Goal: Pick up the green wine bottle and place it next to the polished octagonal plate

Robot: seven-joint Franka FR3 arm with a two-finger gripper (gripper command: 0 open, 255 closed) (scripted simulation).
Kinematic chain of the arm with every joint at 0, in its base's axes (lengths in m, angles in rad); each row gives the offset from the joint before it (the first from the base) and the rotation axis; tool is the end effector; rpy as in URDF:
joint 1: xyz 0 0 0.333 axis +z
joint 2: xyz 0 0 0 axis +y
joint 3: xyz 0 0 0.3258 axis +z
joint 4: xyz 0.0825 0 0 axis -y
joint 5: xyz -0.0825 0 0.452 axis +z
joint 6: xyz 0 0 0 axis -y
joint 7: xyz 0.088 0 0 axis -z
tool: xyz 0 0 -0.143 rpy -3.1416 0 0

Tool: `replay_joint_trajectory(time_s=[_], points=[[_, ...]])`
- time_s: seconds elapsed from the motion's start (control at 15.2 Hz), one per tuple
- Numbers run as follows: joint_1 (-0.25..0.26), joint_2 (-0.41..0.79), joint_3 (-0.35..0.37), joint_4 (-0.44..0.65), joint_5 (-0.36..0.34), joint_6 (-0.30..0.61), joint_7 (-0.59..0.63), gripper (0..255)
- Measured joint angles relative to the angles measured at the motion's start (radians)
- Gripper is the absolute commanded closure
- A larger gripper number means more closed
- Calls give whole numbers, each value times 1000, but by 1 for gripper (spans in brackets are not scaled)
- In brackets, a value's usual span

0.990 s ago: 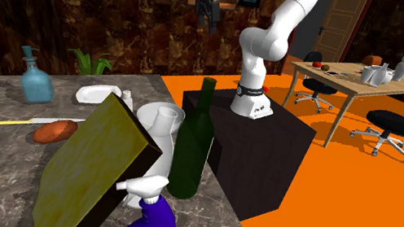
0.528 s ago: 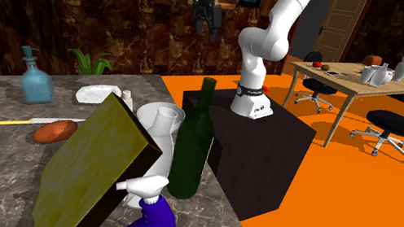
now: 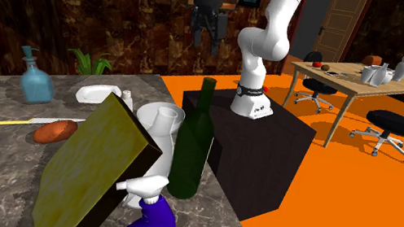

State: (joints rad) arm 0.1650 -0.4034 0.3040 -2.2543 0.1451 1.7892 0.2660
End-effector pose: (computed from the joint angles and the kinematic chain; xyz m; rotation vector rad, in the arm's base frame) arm 0.4251 0.2395 0.4614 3.1264 0.2167 -0.1238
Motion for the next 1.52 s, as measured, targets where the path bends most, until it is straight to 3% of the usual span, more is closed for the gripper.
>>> replay_joint_trajectory(time_s=[0.4,0.86,1.52], points=[[30,156,90,131,-16,74,88,0],[69,360,179,322,-99,130,202,0],[78,404,191,266,-120,232,223,0]])
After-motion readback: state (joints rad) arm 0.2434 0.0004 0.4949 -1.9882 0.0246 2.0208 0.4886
